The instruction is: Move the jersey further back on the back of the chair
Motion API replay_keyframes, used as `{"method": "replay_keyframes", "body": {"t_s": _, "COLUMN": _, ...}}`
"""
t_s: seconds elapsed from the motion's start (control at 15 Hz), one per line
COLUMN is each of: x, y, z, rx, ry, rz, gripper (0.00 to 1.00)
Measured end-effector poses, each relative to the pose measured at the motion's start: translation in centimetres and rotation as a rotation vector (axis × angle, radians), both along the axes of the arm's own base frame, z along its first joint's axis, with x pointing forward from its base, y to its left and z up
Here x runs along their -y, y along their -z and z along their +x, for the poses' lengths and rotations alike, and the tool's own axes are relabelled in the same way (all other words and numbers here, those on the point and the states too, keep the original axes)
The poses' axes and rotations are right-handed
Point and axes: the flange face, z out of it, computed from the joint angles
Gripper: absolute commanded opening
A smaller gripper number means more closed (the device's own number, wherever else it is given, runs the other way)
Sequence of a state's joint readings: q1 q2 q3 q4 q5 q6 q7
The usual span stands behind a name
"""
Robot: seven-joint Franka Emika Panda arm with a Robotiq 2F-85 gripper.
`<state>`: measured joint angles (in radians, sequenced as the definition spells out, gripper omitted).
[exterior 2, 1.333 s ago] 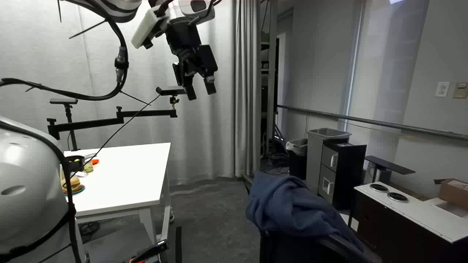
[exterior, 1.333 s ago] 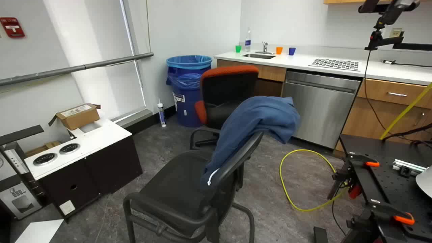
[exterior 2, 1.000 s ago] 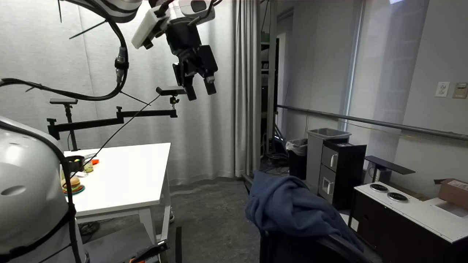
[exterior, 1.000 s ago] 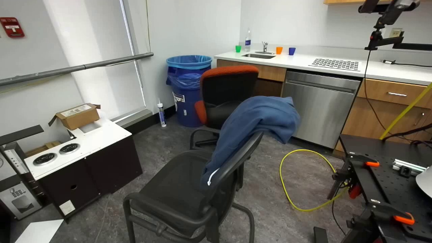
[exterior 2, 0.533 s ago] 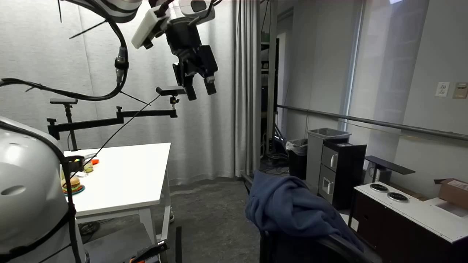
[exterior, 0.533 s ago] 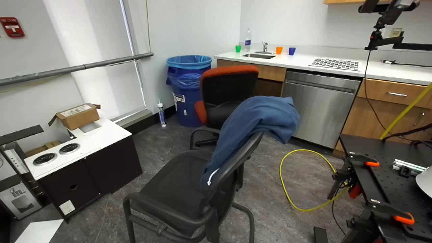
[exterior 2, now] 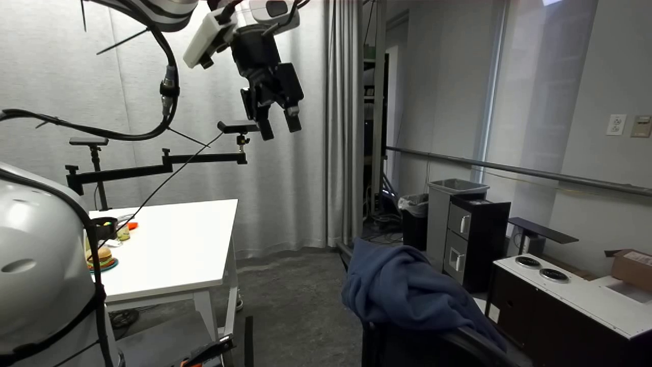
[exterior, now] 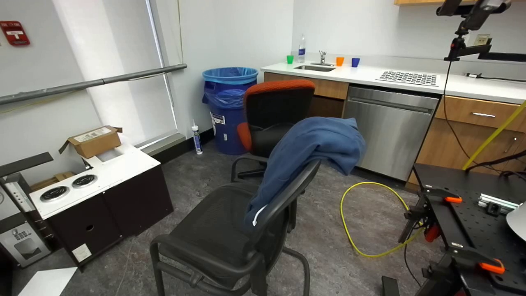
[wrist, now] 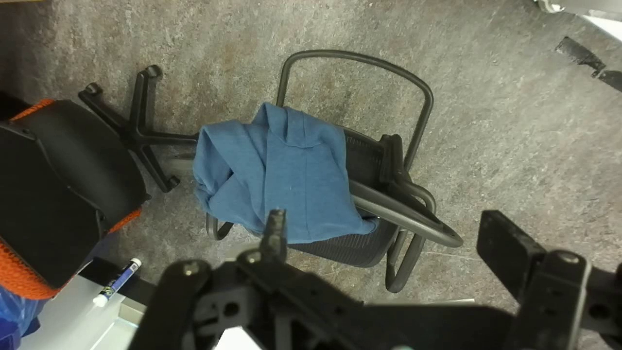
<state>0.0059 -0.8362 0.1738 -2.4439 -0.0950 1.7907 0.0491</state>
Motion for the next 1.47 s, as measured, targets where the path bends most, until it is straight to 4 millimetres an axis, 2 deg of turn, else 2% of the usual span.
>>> {"method": "replay_keyframes", "body": {"t_s": 0.47, "x": 0.6, "y": 0.6, "z": 0.6, "rx": -0.02, "ry": 0.01, "rz": 0.011, "gripper": 1.0}}
{"method": "replay_keyframes", "body": {"t_s": 0.73, "x": 2.2, "y": 2.1, "z": 3.0, "rx": -0.017, "ry": 0.034, "rz": 0.038, "gripper": 1.0}}
{"method": "replay_keyframes", "body": {"t_s": 1.0, "x": 4.8, "y": 4.8, "z": 6.6, "rx": -0.007, "ry": 0.071, "rz": 0.066, "gripper": 1.0}}
{"method": "replay_keyframes", "body": {"t_s": 1.47, "x": 8.3, "y": 11.0, "z": 11.5, "rx": -0.082, "ry": 0.135, "rz": 0.102, "gripper": 1.0}}
